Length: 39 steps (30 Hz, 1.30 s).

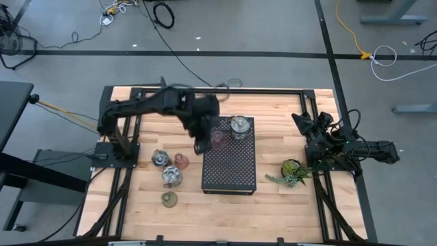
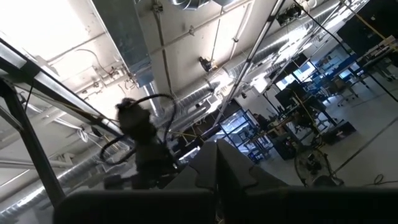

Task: Pick & Place candle stick holders
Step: Put the top pink glass candle holder on the shelf

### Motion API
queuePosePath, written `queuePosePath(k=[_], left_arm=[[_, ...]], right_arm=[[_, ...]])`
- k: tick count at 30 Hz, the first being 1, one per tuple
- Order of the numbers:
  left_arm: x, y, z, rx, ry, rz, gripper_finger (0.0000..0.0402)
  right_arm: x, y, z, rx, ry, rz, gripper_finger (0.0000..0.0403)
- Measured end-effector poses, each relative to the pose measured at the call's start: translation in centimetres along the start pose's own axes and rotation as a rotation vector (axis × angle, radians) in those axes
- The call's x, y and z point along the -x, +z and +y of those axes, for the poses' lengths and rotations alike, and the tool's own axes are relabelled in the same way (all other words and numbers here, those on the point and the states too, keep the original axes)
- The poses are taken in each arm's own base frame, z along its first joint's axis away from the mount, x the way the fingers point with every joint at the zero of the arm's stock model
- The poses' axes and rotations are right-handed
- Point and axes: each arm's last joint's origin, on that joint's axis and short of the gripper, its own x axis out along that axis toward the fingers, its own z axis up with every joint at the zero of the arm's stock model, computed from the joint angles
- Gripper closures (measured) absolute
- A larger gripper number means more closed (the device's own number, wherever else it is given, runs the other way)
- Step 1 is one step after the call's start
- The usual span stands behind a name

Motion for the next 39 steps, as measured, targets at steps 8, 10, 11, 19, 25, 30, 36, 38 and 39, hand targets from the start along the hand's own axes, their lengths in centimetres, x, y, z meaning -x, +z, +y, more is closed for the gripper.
queuePosePath(k=[8, 10, 11, 19, 25, 30, 36, 38, 39], left_arm=[[-2.2, 0.6, -0.8, -0.006, 0.164, -0.049, 0.0347], [-3.1, 0.7, -0.6, 0.014, 0.176, -0.021, 0.0347], [-3.6, 0.8, -0.5, 0.017, 0.178, -0.010, 0.0347], [-6.3, 1.5, 0.4, 0.008, 0.216, 0.044, 0.0347], [-6.0, 2.0, 1.7, 0.034, 0.276, 0.017, 0.0347], [-5.6, 2.4, 2.8, 0.061, 0.292, 0.007, 0.0347], [-4.6, 2.0, 3.1, 0.027, 0.303, 0.028, 0.0346], [-3.1, 1.6, 3.1, 0.030, 0.300, 0.014, 0.0346], [-2.4, 1.4, 3.0, 0.031, 0.300, 0.003, 0.0346]], right_arm=[[0.0, 0.0, 0.0, 0.001, -0.002, 0.000, 0.0396], [0.0, 0.0, 0.0, 0.000, -0.001, 0.000, 0.0396], [0.0, 0.0, 0.0, 0.001, -0.001, 0.001, 0.0396], [0.0, 0.0, 0.1, 0.000, 0.023, 0.014, 0.0396], [0.0, 0.0, 0.1, 0.000, 0.024, 0.014, 0.0396], [0.0, 0.0, 0.1, 0.000, 0.024, 0.014, 0.0396], [0.0, -0.1, 0.3, -0.017, 0.110, 0.053, 0.0396], [0.0, -0.1, 0.5, -0.054, 0.145, 0.064, 0.0396], [0.0, 0.0, 0.6, -0.068, 0.159, 0.060, 0.0396]])
